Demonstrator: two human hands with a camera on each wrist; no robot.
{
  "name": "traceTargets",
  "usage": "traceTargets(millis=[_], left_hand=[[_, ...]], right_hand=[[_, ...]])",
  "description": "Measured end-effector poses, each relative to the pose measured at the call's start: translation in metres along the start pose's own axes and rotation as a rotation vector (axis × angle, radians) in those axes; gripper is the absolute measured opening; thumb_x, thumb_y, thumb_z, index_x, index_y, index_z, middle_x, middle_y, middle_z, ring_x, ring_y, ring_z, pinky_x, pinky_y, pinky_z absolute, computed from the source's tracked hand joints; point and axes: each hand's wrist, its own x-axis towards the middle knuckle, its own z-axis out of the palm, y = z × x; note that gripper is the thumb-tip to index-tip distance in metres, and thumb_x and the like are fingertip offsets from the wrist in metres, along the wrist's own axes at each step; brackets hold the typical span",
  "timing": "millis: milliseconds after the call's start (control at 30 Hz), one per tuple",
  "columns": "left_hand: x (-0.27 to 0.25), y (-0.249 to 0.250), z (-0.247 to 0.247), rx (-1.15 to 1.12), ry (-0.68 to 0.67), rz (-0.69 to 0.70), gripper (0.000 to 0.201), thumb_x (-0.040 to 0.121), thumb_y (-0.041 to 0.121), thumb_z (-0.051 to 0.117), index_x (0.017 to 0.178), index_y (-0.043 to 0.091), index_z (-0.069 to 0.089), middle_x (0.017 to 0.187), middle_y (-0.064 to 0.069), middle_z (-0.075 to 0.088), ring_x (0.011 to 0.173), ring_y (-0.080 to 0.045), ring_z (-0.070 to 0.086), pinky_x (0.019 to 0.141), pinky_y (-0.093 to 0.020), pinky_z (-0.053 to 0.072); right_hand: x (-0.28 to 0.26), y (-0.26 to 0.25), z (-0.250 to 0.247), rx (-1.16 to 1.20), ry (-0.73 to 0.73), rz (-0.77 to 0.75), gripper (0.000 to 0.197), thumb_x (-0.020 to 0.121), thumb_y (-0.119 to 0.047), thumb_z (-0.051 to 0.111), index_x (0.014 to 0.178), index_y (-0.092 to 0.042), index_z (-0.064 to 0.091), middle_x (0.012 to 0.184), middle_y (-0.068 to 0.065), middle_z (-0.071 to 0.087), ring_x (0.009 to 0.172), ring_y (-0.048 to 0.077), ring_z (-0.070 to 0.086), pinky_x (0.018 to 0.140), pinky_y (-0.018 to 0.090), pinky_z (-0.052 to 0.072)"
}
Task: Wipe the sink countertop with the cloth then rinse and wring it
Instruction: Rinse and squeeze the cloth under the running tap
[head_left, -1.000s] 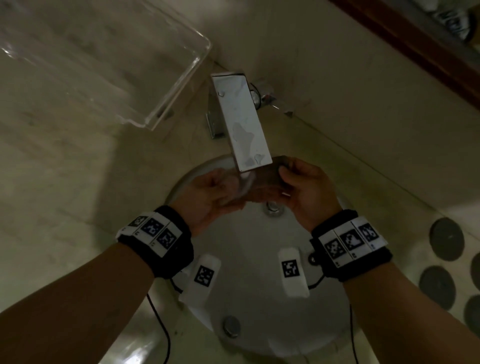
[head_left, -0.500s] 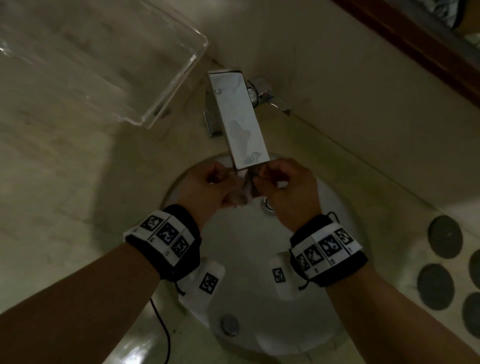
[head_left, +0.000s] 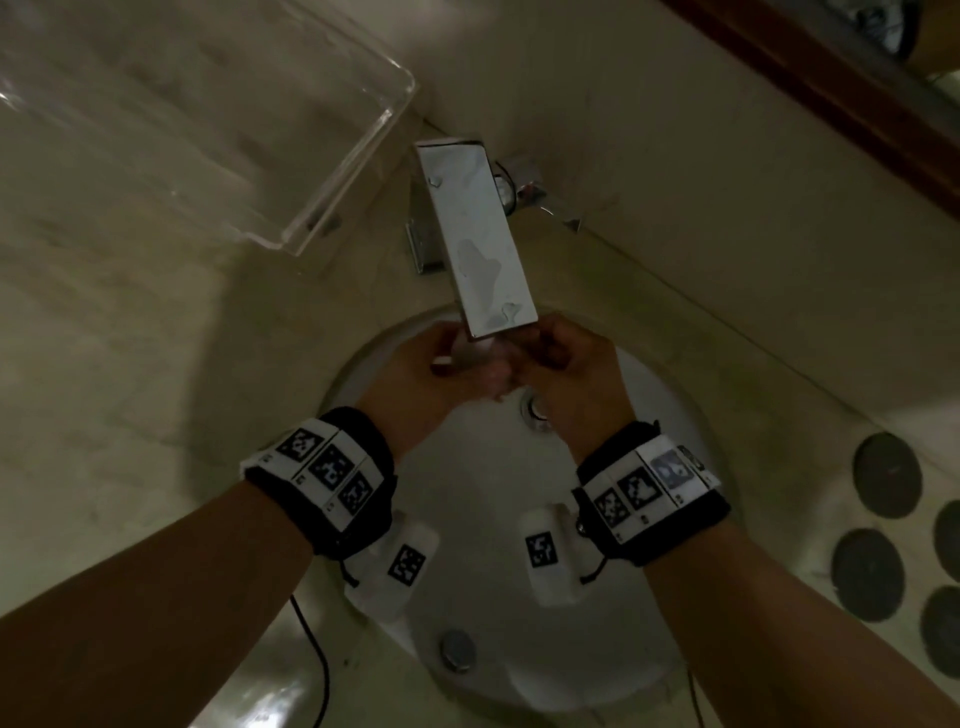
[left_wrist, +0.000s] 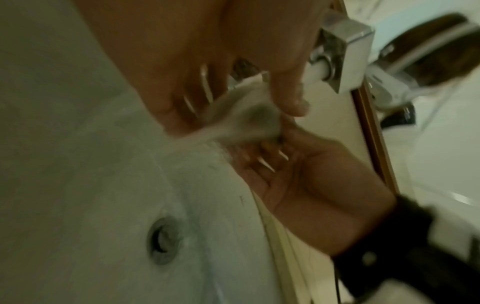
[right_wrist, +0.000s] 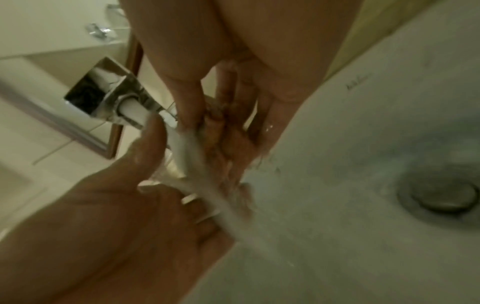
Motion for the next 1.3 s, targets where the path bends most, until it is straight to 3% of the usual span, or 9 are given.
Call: traceTargets(millis=[100, 267, 367, 533, 733, 800, 933, 1167, 1300], left_hand=[[0.000, 0.005, 0.000, 0.042, -0.131, -0.013, 0.067, 0.072, 0.031, 0.082, 0.132, 0.012, 0.058, 0.126, -0.008, 0.067, 0.118, -0.022, 0.063, 0.100, -0.043, 0.051], [0.002, 0.011, -0.004, 0.203, -0.130, -0.077, 0.039, 0.076, 0.009, 0.082, 0.112, 0.014, 0.069, 0.086, -0.003, 0.073, 0.071, -0.014, 0.068, 0.064, -0.034, 0.060], [0.003, 0.015, -0.002, 0.379, -0.107, -0.049, 0.016, 0.078, 0.013, 0.079, 0.088, 0.020, 0.069, 0.077, -0.003, 0.070, 0.057, -0.007, 0.063, 0.059, -0.030, 0.058], [0.002, 0.024, 0.002, 0.292, -0.124, -0.129, 0.024, 0.082, 0.009, 0.073, 0.103, 0.016, 0.065, 0.085, -0.007, 0.065, 0.066, -0.012, 0.056, 0.056, -0.025, 0.052], [0.003, 0.032, 0.005, 0.478, -0.234, -0.094, 0.025, 0.084, -0.005, 0.067, 0.073, 0.017, 0.064, 0.049, 0.007, 0.047, 0.038, 0.002, 0.045, 0.044, -0.005, 0.034], [0.004, 0.034, 0.006, 0.645, -0.266, -0.047, 0.010, 0.087, 0.001, 0.068, 0.077, 0.000, 0.065, 0.066, -0.006, 0.059, 0.051, 0.005, 0.052, 0.056, -0.006, 0.039], [0.008, 0.035, 0.009, 1.014, -0.341, -0.028, 0.045, 0.096, 0.023, 0.058, 0.135, 0.001, 0.051, 0.135, -0.016, 0.055, 0.119, -0.027, 0.054, 0.101, -0.027, 0.038], [0.014, 0.025, 0.003, 1.370, -0.183, 0.003, 0.040, 0.102, 0.033, 0.037, 0.128, 0.008, 0.054, 0.130, -0.007, 0.059, 0.121, -0.025, 0.054, 0.103, -0.033, 0.041], [0.013, 0.031, 0.007, 1.426, -0.151, 0.127, 0.036, 0.104, 0.027, 0.032, 0.126, 0.009, 0.053, 0.127, -0.009, 0.061, 0.115, -0.024, 0.058, 0.098, -0.031, 0.043]], right_hand=[[-0.005, -0.003, 0.002, -0.026, -0.077, 0.038, 0.008, 0.088, -0.003, 0.061, 0.089, -0.001, 0.068, 0.071, -0.007, 0.070, 0.068, 0.001, 0.064, 0.064, 0.017, 0.051], [-0.001, 0.001, -0.003, -0.354, -0.125, 0.004, 0.014, 0.090, -0.021, 0.062, 0.076, -0.022, 0.064, 0.089, 0.004, 0.058, 0.072, 0.006, 0.057, 0.065, 0.020, 0.042], [0.001, -0.004, -0.010, -0.460, -0.107, -0.109, 0.020, 0.090, -0.022, 0.058, 0.107, -0.013, 0.063, 0.111, 0.007, 0.056, 0.095, 0.018, 0.059, 0.080, 0.029, 0.050], [0.001, -0.002, -0.011, -0.869, -0.314, -0.540, 0.074, 0.068, 0.010, 0.059, 0.137, -0.009, 0.040, 0.137, 0.016, 0.042, 0.113, 0.032, 0.052, 0.090, 0.042, 0.052], [0.007, 0.000, 0.010, -1.224, -0.269, -0.722, 0.025, 0.074, -0.002, 0.051, 0.092, 0.001, 0.069, 0.082, 0.023, 0.068, 0.064, 0.034, 0.063, 0.054, 0.039, 0.059], [0.008, -0.010, 0.013, -1.222, -0.267, -0.686, 0.016, 0.064, 0.004, 0.049, 0.053, -0.002, 0.059, 0.046, 0.014, 0.057, 0.033, 0.028, 0.053, 0.032, 0.030, 0.047], [0.009, -0.020, 0.015, -1.360, -0.229, -0.556, 0.019, 0.051, -0.006, 0.059, 0.038, -0.011, 0.047, 0.033, 0.005, 0.045, 0.023, 0.020, 0.042, 0.037, 0.014, 0.027], [0.016, -0.016, 0.013, -1.432, -0.266, -0.389, 0.033, 0.036, -0.029, 0.089, 0.046, -0.018, 0.059, 0.037, 0.001, 0.052, 0.028, 0.021, 0.049, 0.036, 0.019, 0.027], [0.020, -0.019, 0.016, -1.396, -0.290, -0.522, 0.021, 0.062, -0.021, 0.080, 0.060, -0.009, 0.063, 0.055, 0.007, 0.059, 0.052, 0.025, 0.061, 0.049, 0.029, 0.044]])
